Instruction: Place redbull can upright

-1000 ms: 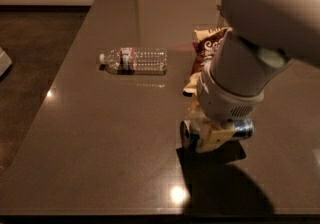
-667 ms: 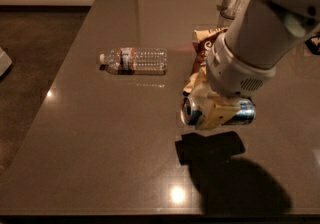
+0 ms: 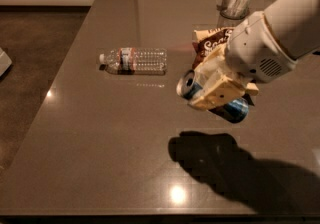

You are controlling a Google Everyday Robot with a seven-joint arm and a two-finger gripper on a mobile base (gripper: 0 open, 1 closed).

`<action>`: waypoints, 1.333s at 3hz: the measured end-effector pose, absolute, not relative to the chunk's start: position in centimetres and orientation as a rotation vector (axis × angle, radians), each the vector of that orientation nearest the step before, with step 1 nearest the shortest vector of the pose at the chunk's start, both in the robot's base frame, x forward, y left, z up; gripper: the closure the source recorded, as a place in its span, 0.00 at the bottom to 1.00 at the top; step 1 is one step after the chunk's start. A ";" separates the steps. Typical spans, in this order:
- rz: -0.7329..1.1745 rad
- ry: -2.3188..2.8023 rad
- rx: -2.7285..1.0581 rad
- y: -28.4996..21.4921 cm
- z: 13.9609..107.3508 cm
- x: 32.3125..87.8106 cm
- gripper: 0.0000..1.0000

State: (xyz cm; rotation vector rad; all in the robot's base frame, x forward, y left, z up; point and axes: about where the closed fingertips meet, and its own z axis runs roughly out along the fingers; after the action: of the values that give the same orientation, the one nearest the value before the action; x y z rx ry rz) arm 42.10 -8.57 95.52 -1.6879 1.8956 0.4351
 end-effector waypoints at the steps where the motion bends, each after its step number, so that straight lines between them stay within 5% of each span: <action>1: 0.544 1.865 -1.450 -8.3 96.6 42.8 1.00; 4: 0.739 1.698 -1.058 -9.4 96.2 44.3 1.00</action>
Offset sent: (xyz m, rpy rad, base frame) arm 0.0271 -0.0113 0.0182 0.5113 -0.0650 -0.3041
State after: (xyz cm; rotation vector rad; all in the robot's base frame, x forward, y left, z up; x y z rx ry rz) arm 44.28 -9.37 96.20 -1.0581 1.6977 0.7385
